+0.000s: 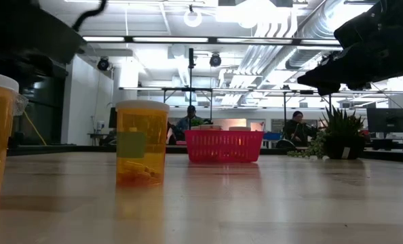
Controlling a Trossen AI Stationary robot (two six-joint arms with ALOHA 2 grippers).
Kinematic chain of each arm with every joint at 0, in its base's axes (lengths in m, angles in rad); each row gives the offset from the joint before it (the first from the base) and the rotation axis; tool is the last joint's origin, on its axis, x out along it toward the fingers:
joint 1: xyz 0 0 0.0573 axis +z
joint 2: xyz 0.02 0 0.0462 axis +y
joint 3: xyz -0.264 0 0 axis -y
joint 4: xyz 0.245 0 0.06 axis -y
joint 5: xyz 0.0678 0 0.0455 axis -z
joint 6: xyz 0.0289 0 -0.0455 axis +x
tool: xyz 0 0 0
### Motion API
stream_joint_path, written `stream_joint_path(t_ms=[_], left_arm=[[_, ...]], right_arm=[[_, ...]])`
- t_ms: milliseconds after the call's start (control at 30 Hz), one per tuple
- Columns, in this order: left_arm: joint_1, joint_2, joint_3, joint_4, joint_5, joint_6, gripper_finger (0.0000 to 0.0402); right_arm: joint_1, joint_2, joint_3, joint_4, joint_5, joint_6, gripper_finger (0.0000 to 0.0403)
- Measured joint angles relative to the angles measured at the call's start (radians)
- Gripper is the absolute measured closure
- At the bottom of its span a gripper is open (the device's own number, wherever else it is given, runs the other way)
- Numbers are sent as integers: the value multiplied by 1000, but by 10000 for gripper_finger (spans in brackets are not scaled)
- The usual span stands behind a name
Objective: Pick and place pill bottles into a basket
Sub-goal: Put the white pill bottle into the red bin
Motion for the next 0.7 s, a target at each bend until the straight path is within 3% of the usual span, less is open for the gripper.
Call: stream_joint_path(t_ms=[300,700], left_arm=[[119,-11,13,-48,37,125,189],[229,-11,155,-110,-3,335,189]], right_arm=[[0,0,0,0,0,0,264],[0,0,0,0,0,0,264]])
